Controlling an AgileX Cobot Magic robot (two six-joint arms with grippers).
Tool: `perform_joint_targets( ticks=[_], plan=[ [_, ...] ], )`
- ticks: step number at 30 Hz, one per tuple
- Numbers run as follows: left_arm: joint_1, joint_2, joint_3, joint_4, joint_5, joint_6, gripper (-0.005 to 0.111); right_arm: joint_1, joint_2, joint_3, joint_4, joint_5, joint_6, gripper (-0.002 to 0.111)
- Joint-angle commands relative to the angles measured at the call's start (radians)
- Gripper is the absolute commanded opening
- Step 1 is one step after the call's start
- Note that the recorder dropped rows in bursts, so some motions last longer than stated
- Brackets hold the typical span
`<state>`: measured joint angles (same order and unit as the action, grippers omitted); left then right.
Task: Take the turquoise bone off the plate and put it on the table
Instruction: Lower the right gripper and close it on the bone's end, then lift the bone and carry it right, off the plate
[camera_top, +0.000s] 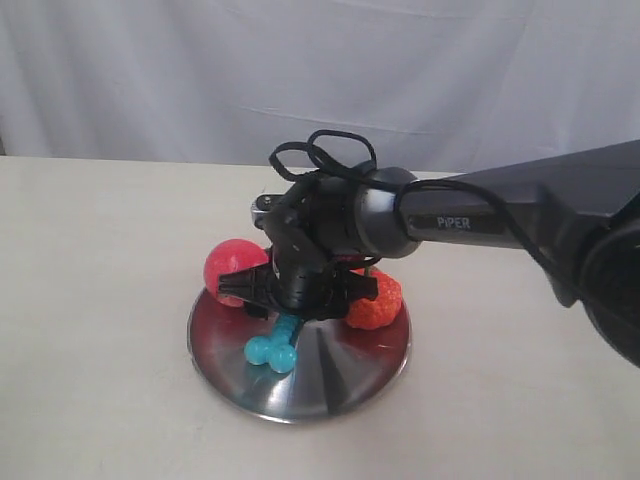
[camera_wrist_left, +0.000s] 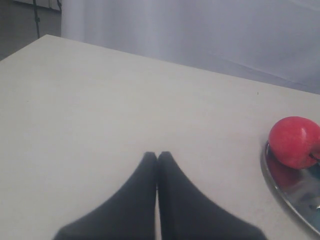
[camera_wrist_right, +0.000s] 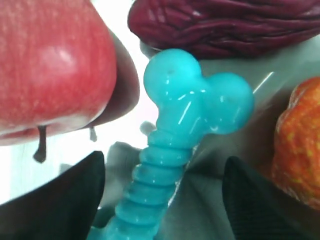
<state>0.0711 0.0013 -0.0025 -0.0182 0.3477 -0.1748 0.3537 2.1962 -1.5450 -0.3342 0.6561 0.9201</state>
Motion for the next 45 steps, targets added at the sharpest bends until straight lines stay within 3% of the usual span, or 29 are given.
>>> perform_joint_targets(
  ticks=[1,16,18,23,26,45],
  plan=[
    [-0.005,-0.001,0.003,-0.003,-0.005,-0.002,0.0,-0.003,0.009,-0.007,-0.017,-0.025,0.007,0.064],
    [-0.005,-0.001,0.003,-0.003,-0.005,-0.002,0.0,-0.003,0.044,-0.007,-0.017,-0.047,0.006,0.063],
    [-0.005,-0.001,0.003,-0.003,-0.005,-0.002,0.0,-0.003,0.044,-0.007,-0.017,-0.047,0.006,0.053],
    [-0.005,-0.001,0.003,-0.003,-0.005,-0.002,0.0,-0.003,0.044,-0.007,-0.017,-0.047,0.006,0.013],
    [-0.005,-0.001,0.003,-0.003,-0.005,-0.002,0.0,-0.003,0.042,-0.007,-0.011,-0.047,0.009,0.0],
    [-0.005,-0.001,0.003,-0.003,-0.005,-0.002,0.0,-0.001,-0.316,-0.007,0.126,0.139,-0.108,0.0]
  ],
)
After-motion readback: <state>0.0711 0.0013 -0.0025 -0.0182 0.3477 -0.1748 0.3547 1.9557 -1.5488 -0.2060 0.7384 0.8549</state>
